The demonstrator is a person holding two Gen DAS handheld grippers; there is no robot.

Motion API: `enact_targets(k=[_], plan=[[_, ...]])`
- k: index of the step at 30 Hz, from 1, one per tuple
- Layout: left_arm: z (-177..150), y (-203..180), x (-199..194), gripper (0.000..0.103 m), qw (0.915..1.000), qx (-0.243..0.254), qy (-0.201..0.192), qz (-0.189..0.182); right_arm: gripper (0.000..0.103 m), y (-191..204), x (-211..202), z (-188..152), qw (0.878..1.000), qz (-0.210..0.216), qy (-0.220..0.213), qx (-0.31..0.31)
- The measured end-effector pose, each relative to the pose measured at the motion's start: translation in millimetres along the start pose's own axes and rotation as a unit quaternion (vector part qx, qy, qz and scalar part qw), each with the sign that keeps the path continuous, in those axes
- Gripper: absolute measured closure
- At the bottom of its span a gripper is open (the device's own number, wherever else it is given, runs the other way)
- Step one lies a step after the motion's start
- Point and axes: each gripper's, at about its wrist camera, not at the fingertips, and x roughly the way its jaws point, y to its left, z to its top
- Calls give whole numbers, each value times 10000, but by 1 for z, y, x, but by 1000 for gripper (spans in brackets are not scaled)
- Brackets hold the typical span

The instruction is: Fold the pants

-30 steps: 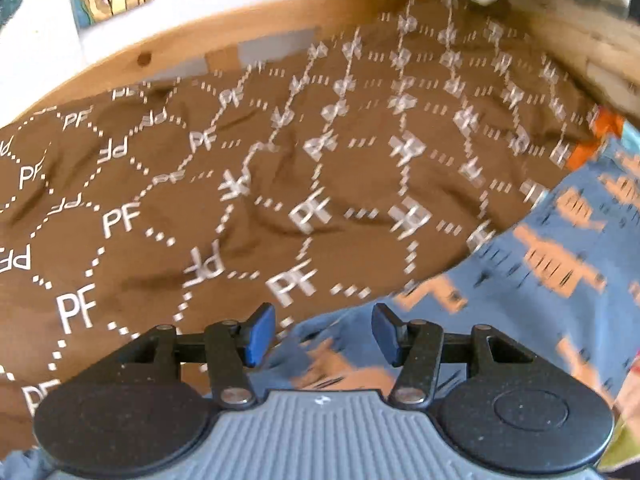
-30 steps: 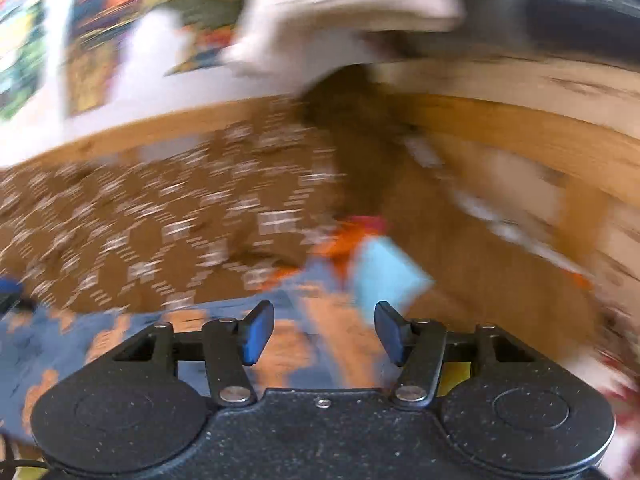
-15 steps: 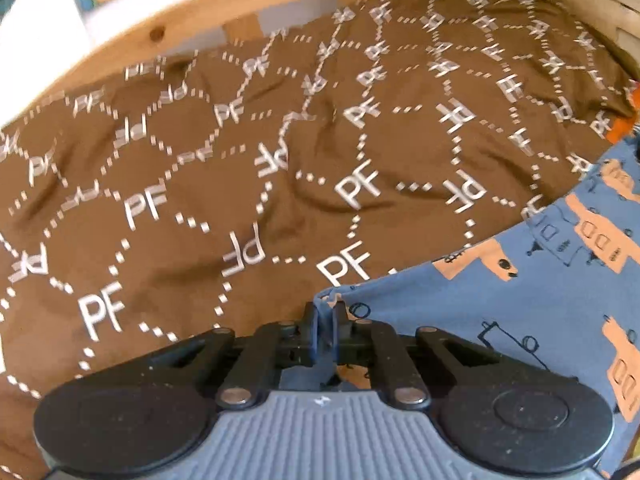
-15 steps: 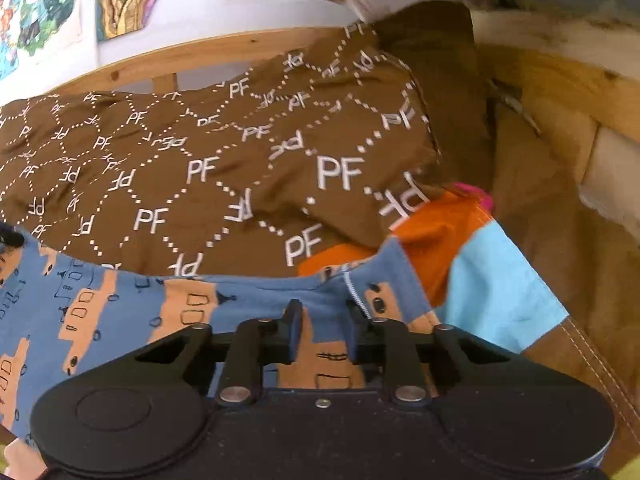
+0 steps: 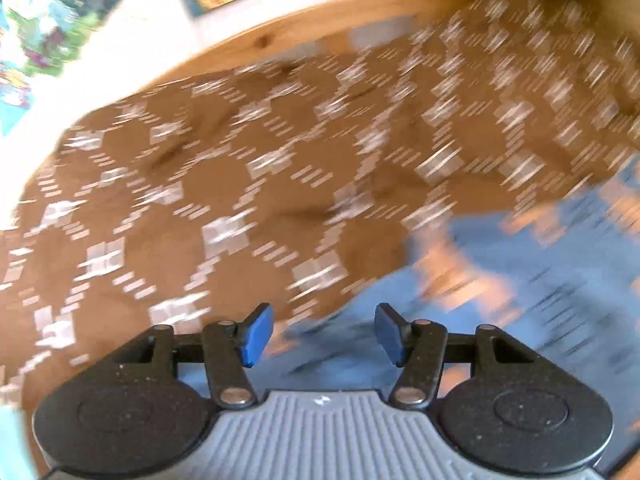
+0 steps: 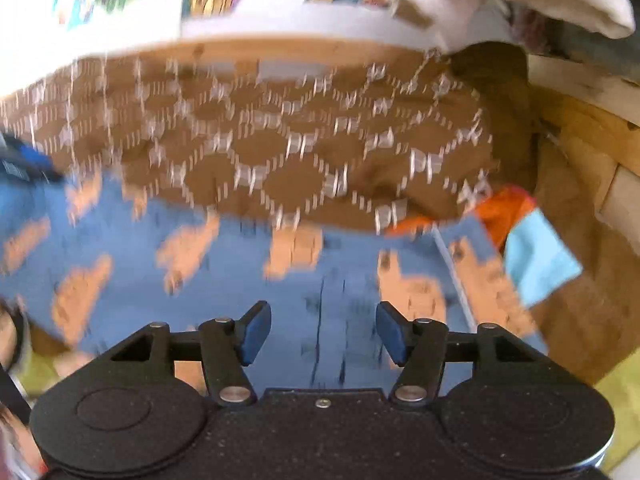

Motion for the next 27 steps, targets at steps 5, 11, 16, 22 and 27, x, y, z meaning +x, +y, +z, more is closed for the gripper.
enact_targets(k=[5,11,16,22,27], plan=[[-11,49,13,61,9975,-687,134,117,42,-17,9,-7,9986,-88,86,515],[-7,50,-15,16,9975,-650,-189,185,36,-18,0,2,9972,-271,5,699],[1,13,-9,16,9939,-805,-316,-690,28,0,2,2,9990,39,25,438],[23,-33,37,18,9988,190,-138,-434,27,-6,5,-3,9979,34,95,636],[41,-21,62,11,9975,-24,-148,-687,25,-6,6,-6,9987,28,88,510]])
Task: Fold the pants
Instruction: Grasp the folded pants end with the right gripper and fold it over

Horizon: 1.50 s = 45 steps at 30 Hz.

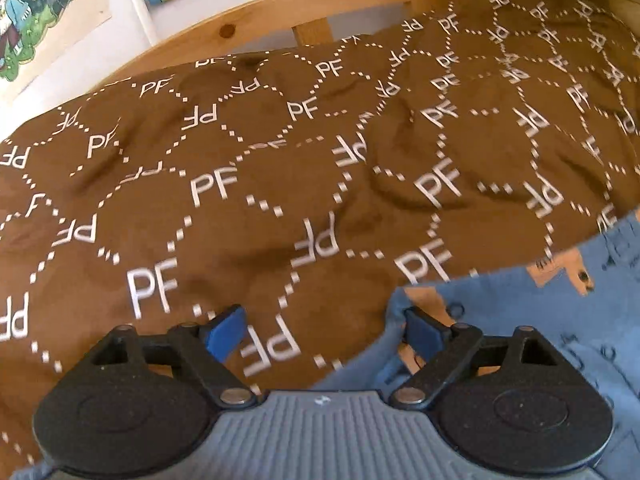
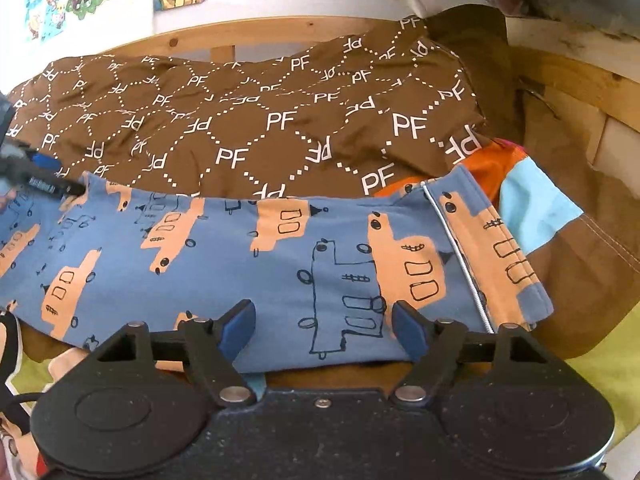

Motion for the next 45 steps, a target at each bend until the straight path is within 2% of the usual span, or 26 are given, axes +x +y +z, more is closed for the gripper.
enact_targets(k=[4,8,9,10,11,13,15,19,21,23,26,28,30,34,38,40,41,42,43,45], plan=[[-3,-1,3,7,9997,211,-62,88,21,1,1,-2,10000,-22,-41,-10],[1,2,-12,9,9995,-265,-28,142,20,-1,-8,-3,9997,-1,-156,166],[2,-2,-21,8,9994,-272,-132,168,16,-3,-14,-3,9992,44,-250,313],[3,-6,-31,6,9993,-234,-270,118,6,-6,-22,-4,9979,136,-395,503],[5,-12,-41,4,9990,-168,-415,-32,1,-11,-31,-5,9955,245,-552,733],[14,-30,-56,0,9969,-38,-662,-419,1,-20,-48,-10,9888,293,-834,1204],[28,-56,-66,0,9920,135,-878,-892,1,-27,-58,-13,9834,212,-937,1539],[66,-121,-66,0,9747,501,-1086,-1888,1,-38,-65,-19,9755,58,-924,1998],[84,-158,-62,0,9634,644,-1182,-2318,2,-43,-64,-19,9747,-16,-861,2062],[104,-191,-52,0,9532,750,-1182,-2678,5,-47,-61,-17,9768,-117,-823,1972],[125,-234,-39,1,9425,886,-1112,-3025,16,-54,-57,-13,9788,-432,-661,1892],[133,-258,-32,1,9350,1048,-1056,-3221,24,-65,-52,-14,9727,-495,-502,2209],[137,-279,-24,1,9310,1263,-979,-3283,26,-78,-48,-18,9599,-365,-438,2745],[141,-310,-6,0,9342,1439,-706,-3186,26,-90,-44,-21,9398,-163,-547,3371],[142,-304,6,0,9331,1105,-461,-3391,33,-97,-38,-24,9216,-42,-673,3823],[140,-301,6,0,9356,1070,-401,-3341,52,-100,-38,-26,9116,-34,-731,4046],[140,-301,4,1,9390,1100,-382,-3237,58,-103,-38,-28,9059,-52,-743,4169],[139,-300,1,4,9429,1137,-369,-3108,71,-105,-39,-31,9004,-85,-745,4285],[138,-298,-2,4,9459,1149,-362,-3012,79,-107,-38,-32,8950,-115,-762,4394],[142,-292,-8,4,9484,1049,-294,-2978,84,-110,-40,-36,8900,-130,-813,4485]])
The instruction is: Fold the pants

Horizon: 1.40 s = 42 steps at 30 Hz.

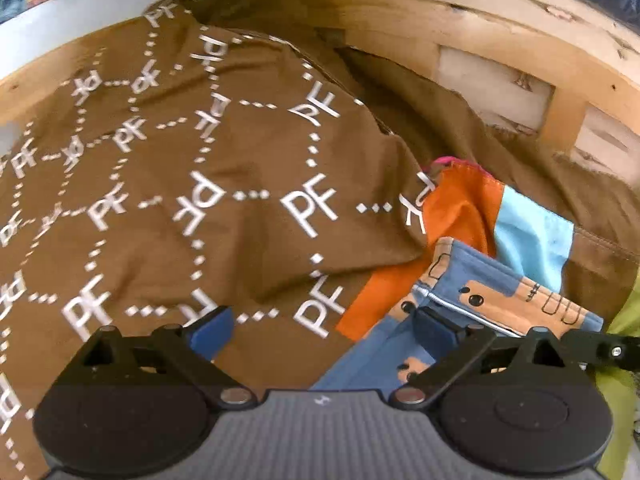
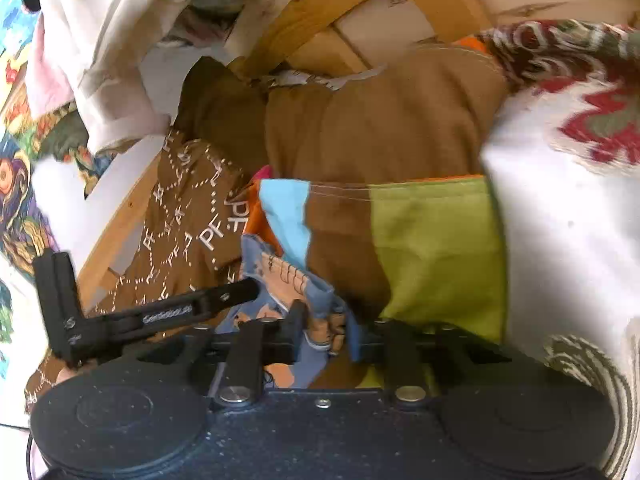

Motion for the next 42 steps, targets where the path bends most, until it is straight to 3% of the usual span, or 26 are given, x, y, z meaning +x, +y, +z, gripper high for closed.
enact_targets(k=[3,6,9,13,18,20,21,22,27,33,42], plan=[[1,11,-23,4,9977,-564,81,-356,88,13,-6,-5,9981,-52,-206,-584],[2,24,-40,4,9877,-1288,323,-823,88,41,-12,-17,9831,-168,-408,-1777],[2,35,-49,4,9695,-1957,493,-1389,88,67,-16,-34,9563,-260,-538,-2861],[2,32,-46,4,9496,-2395,685,-1902,88,89,-15,-55,9189,-428,-618,-3874],[8,15,-32,4,9422,-2514,828,-2054,88,103,-16,-81,8725,-565,-640,-4810],[11,9,-27,8,9436,-2503,919,-1961,88,106,-16,-90,8581,-596,-641,-5060],[11,6,-25,19,9450,-2489,954,-1896,88,108,-16,-93,8512,-603,-643,-5174],[12,5,-23,38,9462,-2469,992,-1844,88,109,-16,-96,8456,-597,-645,-5266],[2,7,-21,86,9464,-2530,1057,-1708,89,113,-16,-103,8359,-537,-627,-5426],[-19,25,-47,92,9437,-2743,761,-1684,90,120,-24,-109,8295,-350,-668,-5534],[-74,75,-105,93,9236,-3447,381,-1632,91,151,-45,-134,8169,448,-511,-5728]])
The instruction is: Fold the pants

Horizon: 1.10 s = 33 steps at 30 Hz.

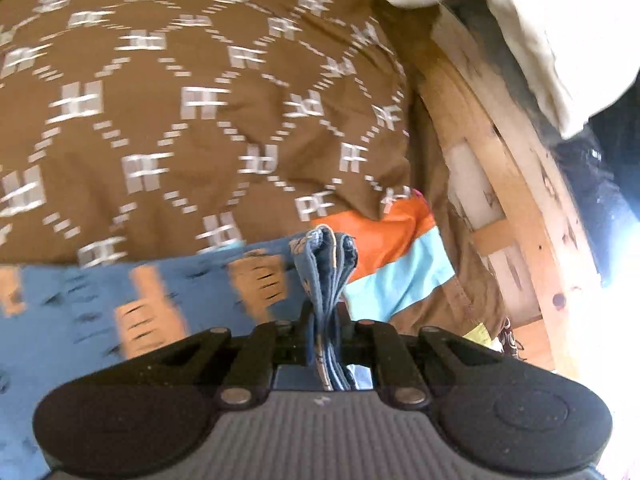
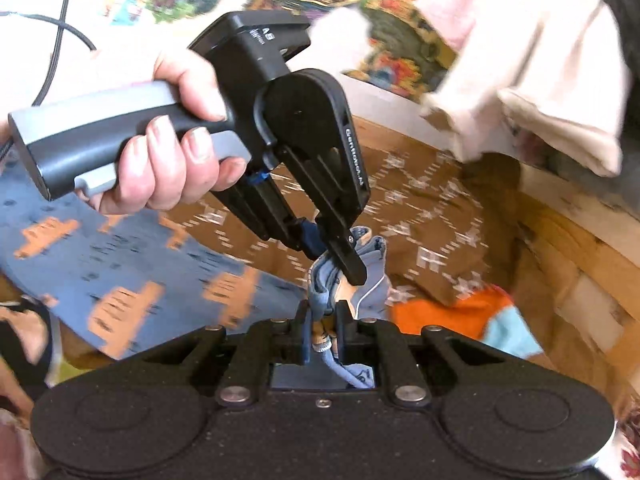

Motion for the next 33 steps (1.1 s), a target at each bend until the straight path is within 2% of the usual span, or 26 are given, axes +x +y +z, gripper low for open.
enact_targets(k=[7,15,20,22,33], plan=[[-26,47,-44,93,9985,-414,-279,235,91,42,0,13,9969,773,-26,-143],[-52,95,-61,93,9955,-728,-475,371,91,77,9,14,9901,1377,161,-233],[-65,115,-60,86,9931,-882,-712,292,91,89,20,8,9881,1485,340,-235],[-69,120,-60,78,9926,-931,-757,190,90,92,23,5,9877,1491,418,-238],[-73,111,-59,77,9934,-635,-827,471,80,97,28,1,9876,1419,610,-279]])
